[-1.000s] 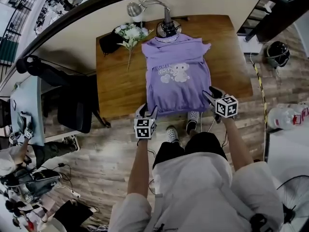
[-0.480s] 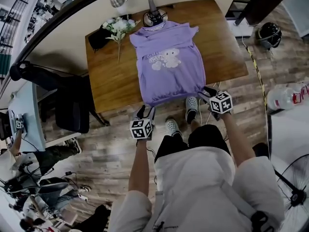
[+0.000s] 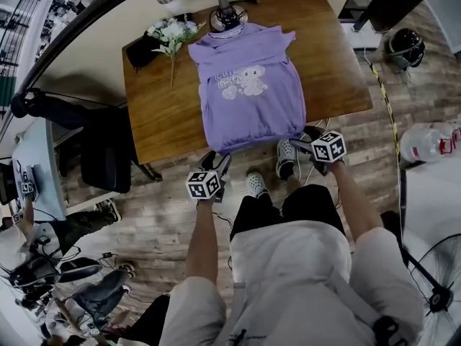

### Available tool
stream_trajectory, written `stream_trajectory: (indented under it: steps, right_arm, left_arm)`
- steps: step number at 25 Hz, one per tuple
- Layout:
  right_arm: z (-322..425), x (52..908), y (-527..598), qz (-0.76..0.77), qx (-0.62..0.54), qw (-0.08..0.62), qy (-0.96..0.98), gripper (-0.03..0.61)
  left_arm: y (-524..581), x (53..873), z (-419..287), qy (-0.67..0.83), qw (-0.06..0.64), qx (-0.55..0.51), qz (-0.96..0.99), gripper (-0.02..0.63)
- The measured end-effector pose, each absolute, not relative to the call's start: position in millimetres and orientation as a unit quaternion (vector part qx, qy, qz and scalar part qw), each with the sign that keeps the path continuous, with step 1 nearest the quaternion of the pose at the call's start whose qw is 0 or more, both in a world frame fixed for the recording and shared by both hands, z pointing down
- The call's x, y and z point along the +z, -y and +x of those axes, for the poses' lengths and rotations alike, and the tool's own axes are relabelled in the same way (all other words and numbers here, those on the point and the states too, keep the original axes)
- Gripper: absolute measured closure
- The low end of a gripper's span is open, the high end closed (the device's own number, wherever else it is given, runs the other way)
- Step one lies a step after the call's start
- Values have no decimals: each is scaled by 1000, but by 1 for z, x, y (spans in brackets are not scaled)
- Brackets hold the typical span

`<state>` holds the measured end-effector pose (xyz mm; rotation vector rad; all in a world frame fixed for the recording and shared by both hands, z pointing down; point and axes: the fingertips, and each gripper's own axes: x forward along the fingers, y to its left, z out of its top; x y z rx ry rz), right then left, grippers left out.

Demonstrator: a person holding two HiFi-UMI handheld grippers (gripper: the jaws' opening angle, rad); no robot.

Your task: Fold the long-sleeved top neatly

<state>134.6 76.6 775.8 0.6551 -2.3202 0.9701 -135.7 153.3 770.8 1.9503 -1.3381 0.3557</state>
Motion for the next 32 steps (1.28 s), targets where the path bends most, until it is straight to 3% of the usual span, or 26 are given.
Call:
stream_trajectory:
  steps: [5, 7, 10, 12, 32]
  right_arm:
    - [121, 782, -71, 228, 417, 238, 847, 222]
    - [120, 782, -73, 214, 422, 234, 849, 264]
    - [129, 776, -77, 208, 434, 210, 851, 439]
    - [131, 764, -81, 202, 450, 172, 852, 543]
    - [144, 613, -122, 167, 378, 45, 910, 555]
  left_arm:
    - [-148, 790, -145, 528, 403, 120, 738, 360]
    - [-147, 789, -145, 521, 412, 103, 740, 369]
    - [-150, 782, -141, 508, 411, 91, 752, 537]
    - [-156, 777, -141, 501, 403, 93, 760, 557]
    - [-204, 630, -149, 475, 294, 39, 828, 566]
